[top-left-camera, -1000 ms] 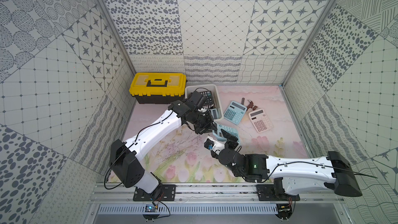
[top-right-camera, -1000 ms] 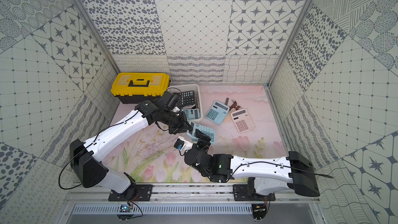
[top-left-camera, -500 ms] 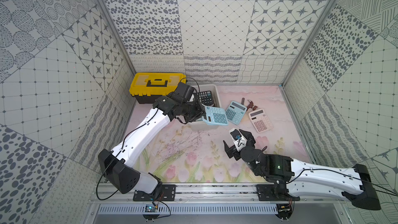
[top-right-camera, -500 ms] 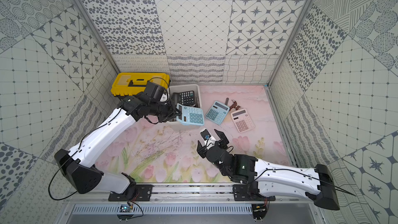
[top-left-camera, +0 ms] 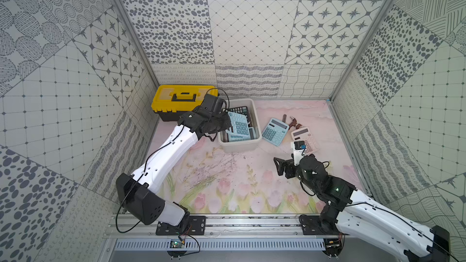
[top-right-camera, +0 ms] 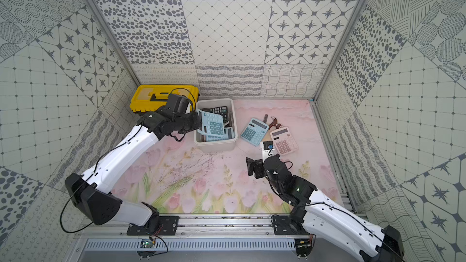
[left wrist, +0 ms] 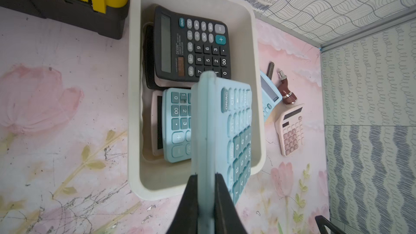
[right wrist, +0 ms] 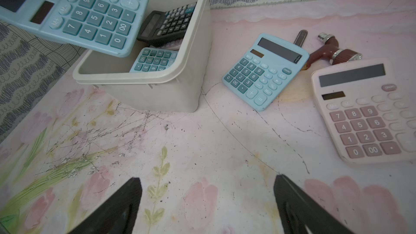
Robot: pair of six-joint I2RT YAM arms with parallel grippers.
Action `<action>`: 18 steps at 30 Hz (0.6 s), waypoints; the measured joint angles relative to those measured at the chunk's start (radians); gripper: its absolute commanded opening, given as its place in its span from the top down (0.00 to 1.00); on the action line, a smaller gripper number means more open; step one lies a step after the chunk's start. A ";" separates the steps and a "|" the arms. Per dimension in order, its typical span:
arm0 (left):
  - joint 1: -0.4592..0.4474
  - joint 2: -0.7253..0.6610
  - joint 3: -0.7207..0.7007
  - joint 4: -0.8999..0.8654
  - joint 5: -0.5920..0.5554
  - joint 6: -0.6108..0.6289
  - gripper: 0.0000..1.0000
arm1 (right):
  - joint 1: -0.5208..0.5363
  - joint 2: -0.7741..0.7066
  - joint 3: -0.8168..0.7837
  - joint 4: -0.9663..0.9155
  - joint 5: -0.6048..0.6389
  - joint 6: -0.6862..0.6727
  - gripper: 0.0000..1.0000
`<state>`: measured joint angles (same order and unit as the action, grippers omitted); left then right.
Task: Put the calculator in the storage box
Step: Place the calculator in the storage box.
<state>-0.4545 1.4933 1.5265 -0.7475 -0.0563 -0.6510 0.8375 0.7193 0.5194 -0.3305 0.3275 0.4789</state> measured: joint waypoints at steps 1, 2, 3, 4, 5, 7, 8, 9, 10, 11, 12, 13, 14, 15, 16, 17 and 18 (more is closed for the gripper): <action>0.000 0.009 -0.001 0.008 -0.005 0.010 1.00 | -0.010 0.003 -0.002 -0.003 -0.016 0.009 0.03; 0.000 0.019 -0.001 0.017 -0.008 0.023 1.00 | -0.018 0.006 -0.004 -0.004 -0.033 0.017 0.03; 0.001 0.032 -0.001 0.026 -0.010 0.033 1.00 | -0.026 0.010 -0.005 -0.004 -0.047 0.025 0.03; 0.002 0.044 -0.001 0.033 -0.010 0.042 1.00 | -0.032 0.014 -0.005 -0.004 -0.057 0.030 0.03; 0.003 0.057 -0.001 0.038 -0.010 0.050 1.00 | -0.039 0.020 -0.006 -0.004 -0.070 0.037 0.03; 0.006 0.082 -0.001 0.046 -0.008 0.058 1.00 | -0.047 0.022 -0.006 -0.005 -0.087 0.046 0.03; 0.008 0.096 0.000 0.048 -0.006 0.060 1.00 | -0.053 0.022 -0.006 -0.005 -0.093 0.050 0.03; 0.011 0.114 0.004 0.047 -0.002 0.061 1.00 | -0.059 0.022 -0.006 -0.005 -0.100 0.053 0.03; 0.014 0.127 0.007 0.047 0.000 0.062 1.00 | -0.064 0.022 -0.006 -0.005 -0.103 0.056 0.03; 0.018 0.142 0.010 0.047 0.004 0.062 1.00 | -0.070 0.022 -0.007 -0.005 -0.109 0.061 0.03; 0.022 0.156 0.011 0.047 0.009 0.062 1.00 | -0.076 0.022 -0.007 -0.005 -0.115 0.065 0.03; 0.025 0.169 0.012 0.047 0.013 0.061 1.00 | -0.081 0.022 -0.007 -0.005 -0.120 0.068 0.03; 0.027 0.182 0.012 0.047 0.020 0.060 1.00 | -0.087 0.022 -0.008 -0.005 -0.126 0.071 0.03; 0.031 0.193 0.012 0.047 0.027 0.060 1.00 | -0.093 0.022 -0.008 -0.005 -0.130 0.073 0.03; 0.031 0.203 0.012 0.047 0.029 0.059 1.00 | -0.098 0.022 -0.009 -0.005 -0.136 0.076 0.03; 0.033 0.214 0.012 0.047 0.031 0.059 1.00 | -0.103 0.023 -0.010 -0.005 -0.141 0.078 0.03; 0.035 0.227 0.012 0.047 0.037 0.059 1.00 | -0.107 0.026 -0.011 -0.005 -0.145 0.082 0.03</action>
<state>-0.4198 1.7203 1.5387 -0.7002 -0.0196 -0.5922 0.7307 0.7456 0.5087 -0.3355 0.1829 0.5606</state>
